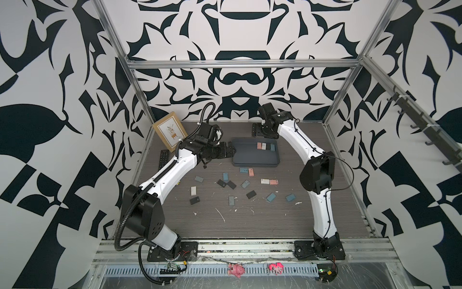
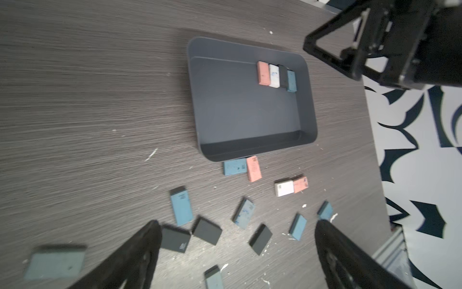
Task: Put the eraser in the storage box
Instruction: Place the eraser in the storage box, then pick up the eraser from the center of the board.
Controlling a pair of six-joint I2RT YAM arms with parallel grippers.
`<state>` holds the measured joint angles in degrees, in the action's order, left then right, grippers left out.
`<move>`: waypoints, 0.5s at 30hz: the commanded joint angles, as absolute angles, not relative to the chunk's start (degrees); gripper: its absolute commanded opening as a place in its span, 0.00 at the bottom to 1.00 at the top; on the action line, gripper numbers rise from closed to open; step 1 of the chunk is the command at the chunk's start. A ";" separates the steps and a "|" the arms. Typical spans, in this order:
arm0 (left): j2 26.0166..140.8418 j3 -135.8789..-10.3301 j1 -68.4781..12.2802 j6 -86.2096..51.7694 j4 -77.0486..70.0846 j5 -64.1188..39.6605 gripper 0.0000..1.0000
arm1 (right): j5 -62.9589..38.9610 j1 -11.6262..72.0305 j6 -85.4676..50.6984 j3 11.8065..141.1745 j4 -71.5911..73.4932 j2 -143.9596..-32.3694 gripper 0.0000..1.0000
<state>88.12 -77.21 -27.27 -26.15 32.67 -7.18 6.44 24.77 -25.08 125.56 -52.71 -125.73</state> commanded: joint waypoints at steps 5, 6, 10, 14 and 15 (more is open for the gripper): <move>83.95 -76.37 -26.82 -23.84 46.21 6.04 0.99 | 6.24 29.46 -20.44 109.79 -44.97 -111.64 0.98; 83.53 -75.70 -26.61 -24.09 46.89 6.62 0.99 | 6.11 30.18 -20.00 107.83 -44.14 -110.25 0.98; 82.49 -71.65 -23.33 -25.80 49.42 6.18 0.99 | 6.34 34.13 -18.62 98.98 -40.35 -104.82 0.98; 82.75 -68.12 -17.32 -28.93 50.43 0.96 0.99 | 6.71 38.99 -18.20 90.69 -36.41 -100.94 0.98; 82.71 -67.26 -16.41 -29.48 50.03 0.06 0.99 | 7.00 40.07 -18.21 89.19 -35.80 -100.32 0.98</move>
<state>83.20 -69.06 -18.90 -26.79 46.15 2.76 6.26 37.85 -19.44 92.31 -40.23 -102.78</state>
